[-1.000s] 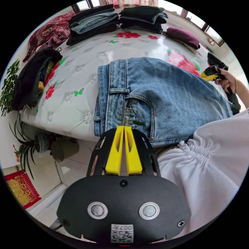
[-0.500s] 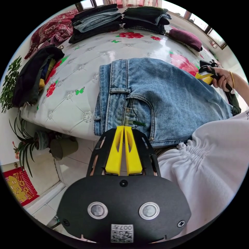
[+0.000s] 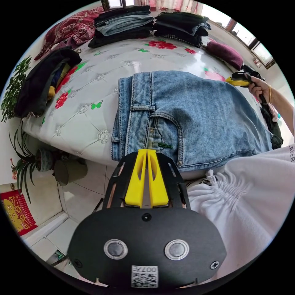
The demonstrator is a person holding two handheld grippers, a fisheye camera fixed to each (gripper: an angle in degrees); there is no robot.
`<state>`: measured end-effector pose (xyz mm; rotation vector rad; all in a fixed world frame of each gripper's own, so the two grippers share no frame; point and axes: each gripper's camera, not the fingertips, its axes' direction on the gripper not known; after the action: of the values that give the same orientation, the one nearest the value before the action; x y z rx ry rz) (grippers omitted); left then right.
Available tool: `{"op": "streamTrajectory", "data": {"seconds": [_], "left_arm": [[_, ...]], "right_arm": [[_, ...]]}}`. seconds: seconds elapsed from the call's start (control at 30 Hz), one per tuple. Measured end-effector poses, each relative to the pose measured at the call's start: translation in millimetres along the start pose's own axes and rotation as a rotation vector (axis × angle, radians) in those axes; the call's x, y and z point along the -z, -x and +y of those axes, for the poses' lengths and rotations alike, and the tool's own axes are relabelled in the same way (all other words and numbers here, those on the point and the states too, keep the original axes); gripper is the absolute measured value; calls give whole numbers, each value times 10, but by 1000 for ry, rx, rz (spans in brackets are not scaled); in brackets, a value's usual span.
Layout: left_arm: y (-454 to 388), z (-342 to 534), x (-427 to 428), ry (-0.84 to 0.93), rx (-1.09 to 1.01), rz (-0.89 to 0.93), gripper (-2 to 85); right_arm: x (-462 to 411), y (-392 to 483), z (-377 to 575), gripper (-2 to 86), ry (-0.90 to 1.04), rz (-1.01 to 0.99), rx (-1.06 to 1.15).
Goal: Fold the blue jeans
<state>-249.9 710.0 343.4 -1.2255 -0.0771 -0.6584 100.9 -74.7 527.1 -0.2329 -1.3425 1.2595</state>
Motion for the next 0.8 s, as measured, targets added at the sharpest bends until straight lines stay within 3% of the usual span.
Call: {"op": "streamTrajectory", "data": {"seconds": [0.17, 0.43, 0.57, 0.8], "left_arm": [[14, -29, 42, 6, 40, 32, -10], [-128, -119, 145, -4, -39, -49, -9], [-85, -300, 270, -87, -26, -139, -8], [395, -37, 687, -260, 339, 59, 41]], "right_arm": [[261, -107, 312, 35, -146, -185, 63], [-374, 195, 591, 24, 153, 170, 207], [-246, 427, 750, 36, -52, 286, 314], [155, 650, 1535, 79, -390, 392, 340]]}}
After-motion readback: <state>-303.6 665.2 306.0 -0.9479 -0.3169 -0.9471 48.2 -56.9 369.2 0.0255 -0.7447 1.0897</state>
